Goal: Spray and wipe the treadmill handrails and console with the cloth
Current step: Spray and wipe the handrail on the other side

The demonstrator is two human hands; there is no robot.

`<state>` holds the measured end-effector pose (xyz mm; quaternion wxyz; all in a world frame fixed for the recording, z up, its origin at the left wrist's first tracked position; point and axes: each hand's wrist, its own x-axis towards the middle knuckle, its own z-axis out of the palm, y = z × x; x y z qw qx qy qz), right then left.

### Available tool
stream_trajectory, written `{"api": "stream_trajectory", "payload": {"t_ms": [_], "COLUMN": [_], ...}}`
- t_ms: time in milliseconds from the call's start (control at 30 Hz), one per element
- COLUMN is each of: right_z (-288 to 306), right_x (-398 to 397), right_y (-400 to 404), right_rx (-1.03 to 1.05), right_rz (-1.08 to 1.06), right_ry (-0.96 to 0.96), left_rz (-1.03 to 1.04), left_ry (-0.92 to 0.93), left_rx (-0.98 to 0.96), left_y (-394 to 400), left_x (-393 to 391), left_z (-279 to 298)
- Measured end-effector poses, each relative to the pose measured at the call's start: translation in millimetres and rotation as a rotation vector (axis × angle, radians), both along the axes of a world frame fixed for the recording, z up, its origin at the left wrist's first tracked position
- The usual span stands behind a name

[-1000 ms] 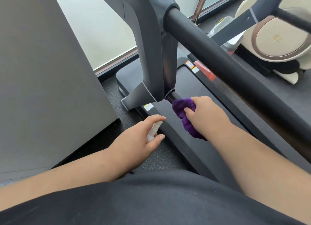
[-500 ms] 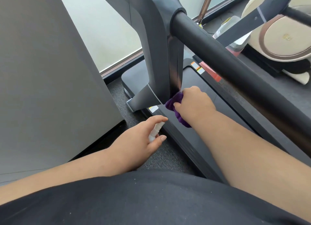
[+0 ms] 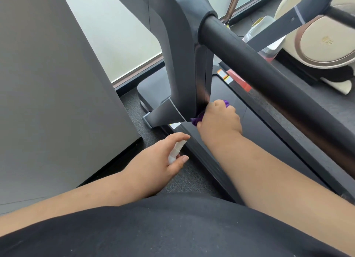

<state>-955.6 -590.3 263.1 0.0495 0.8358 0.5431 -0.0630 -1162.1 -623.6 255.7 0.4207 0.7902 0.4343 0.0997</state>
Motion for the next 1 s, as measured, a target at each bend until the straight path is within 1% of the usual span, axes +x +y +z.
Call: {"api": "stream_trajectory", "payload": {"t_ms": [100,233,400,667,733,833,933,1000], "right_z": [1.1,7.7,16.0,31.5,36.7,47.2,60.8,70.5], "right_x": [-2.0,5.5,26.4,63.5,69.7,76.0,80.3,84.6], "right_y": [5.9,-18.7,-82.2,-186.1,-209.3,-236.2,-243.7,-241.7], "right_rx": [-0.043,-0.047,-0.031,-0.032,-0.063,-0.163,-0.251,-0.301], "right_rz": [-0.008,-0.021,-0.080,-0.201,-0.225,-0.256,-0.295,-0.271], "right_ry": [-0.023,0.025,0.030,-0.039,-0.069,-0.118,-0.154,-0.187], "left_rz": [-0.037,-0.116,-0.270,-0.472,-0.510,-0.550,-0.571,-0.572], "left_ry": [-0.008,-0.029,-0.077,-0.098,-0.097,-0.093,-0.096,-0.095], "left_rx": [0.010,0.008,0.042,0.039,0.047,0.064,0.092,0.101], "left_y": [3.3,1.7,-11.4,-42.4,-48.3,-54.6,-59.9,-62.4], "left_x": [3.9,22.2,54.9,105.8,114.7,125.7,132.1,134.5], "left_z": [3.4,9.0,14.9,20.7,22.7,24.9,26.0,26.0]}}
